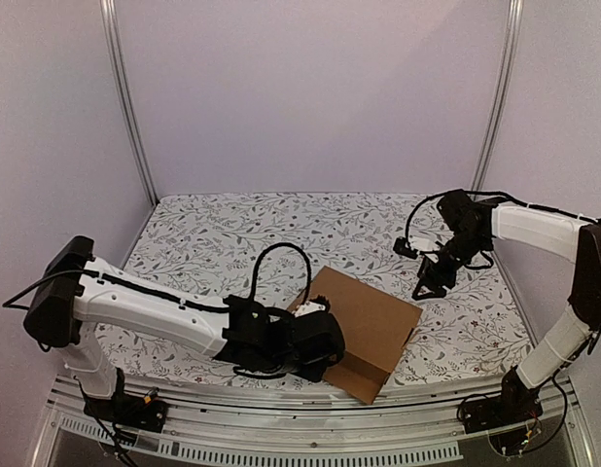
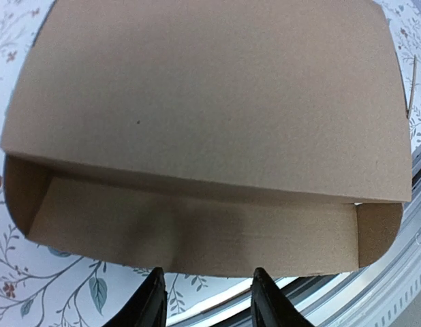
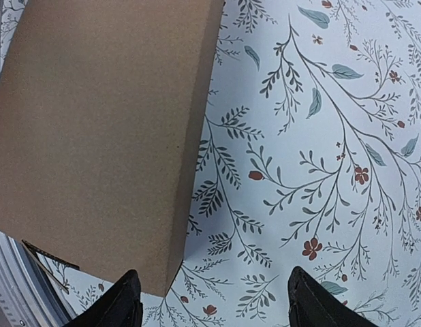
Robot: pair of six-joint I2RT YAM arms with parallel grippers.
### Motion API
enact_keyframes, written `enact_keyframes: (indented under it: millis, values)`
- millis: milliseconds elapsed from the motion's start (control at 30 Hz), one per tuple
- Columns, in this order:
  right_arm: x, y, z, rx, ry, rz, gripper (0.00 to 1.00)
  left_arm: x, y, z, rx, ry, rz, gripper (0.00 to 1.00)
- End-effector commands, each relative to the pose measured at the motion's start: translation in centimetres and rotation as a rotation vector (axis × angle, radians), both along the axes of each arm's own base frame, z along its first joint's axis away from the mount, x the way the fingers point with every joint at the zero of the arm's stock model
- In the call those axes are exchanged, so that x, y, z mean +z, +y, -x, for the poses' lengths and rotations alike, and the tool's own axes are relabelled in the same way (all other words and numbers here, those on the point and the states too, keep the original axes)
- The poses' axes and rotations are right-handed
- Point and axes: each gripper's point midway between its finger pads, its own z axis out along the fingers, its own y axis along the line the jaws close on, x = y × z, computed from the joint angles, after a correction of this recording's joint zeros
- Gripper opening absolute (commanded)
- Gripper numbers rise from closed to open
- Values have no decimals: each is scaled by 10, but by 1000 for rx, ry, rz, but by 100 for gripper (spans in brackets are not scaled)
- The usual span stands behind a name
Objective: Fold the paper box
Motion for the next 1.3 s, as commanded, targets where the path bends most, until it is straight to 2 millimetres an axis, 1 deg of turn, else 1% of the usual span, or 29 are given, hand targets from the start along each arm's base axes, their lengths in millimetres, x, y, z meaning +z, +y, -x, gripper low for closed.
enact_keyframes:
  millis: [0, 100, 133, 233, 300, 400, 533, 600, 700, 733, 800, 833, 900, 967, 1033, 1100, 1167, 1233, 1267]
  values:
    - [-7, -2, 0, -31, 36, 12, 71, -14, -10, -14, -94, 16, -54, 40]
    - [-13, -4, 1, -38, 54, 19, 70, -22, -17, -21, -130, 50, -70, 38]
    - [-14, -4, 1, -39, 58, 19, 69, -21, -21, -23, -145, 45, -74, 38]
    - [-17, -5, 5, -41, 68, 21, 68, -18, -23, -38, -170, 15, -111, 38]
    - [-17, -6, 8, -42, 73, 20, 68, -15, -23, -51, -181, -10, -135, 38]
    - [-14, -7, 14, -42, 80, 8, 68, -12, -21, -79, -190, -38, -166, 38]
    - [-11, -7, 26, -31, 107, -3, 68, -14, -20, -113, -217, -62, -205, 38]
    - [-9, -6, 33, -18, 121, -12, 68, -16, -25, -126, -255, -79, -222, 38]
    - [-4, -3, 46, 4, 153, -45, 68, -11, -35, -145, -282, -119, -238, 38]
    - [-2, -2, 50, 14, 165, -57, 68, -9, -39, -151, -288, -136, -242, 38]
    - [0, -2, 54, 16, 177, -65, 68, -1, -40, -160, -285, -168, -264, 39]
    - [1, -2, 56, 16, 180, -64, 68, 4, -37, -162, -276, -180, -276, 40]
    - [5, -4, 57, 19, 172, -58, 68, 14, -20, -161, -233, -191, -297, 42]
    - [10, -7, 53, 14, 143, -47, 68, 21, 3, -151, -174, -174, -284, 44]
    - [21, -8, 44, 3, 105, -58, 68, 20, 28, -135, -118, -130, -261, 45]
    - [31, -8, 28, -14, 70, -70, 68, 12, 51, -119, -74, -79, -246, 46]
    - [34, -9, 10, -41, 36, -70, 68, -2, 64, -106, -71, -30, -247, 46]
    - [30, -10, -10, -84, 14, -63, 68, -15, 72, -100, -82, -10, -273, 46]
    - [27, -10, -19, -105, 11, -59, 68, -22, 71, -97, -107, -2, -282, 45]
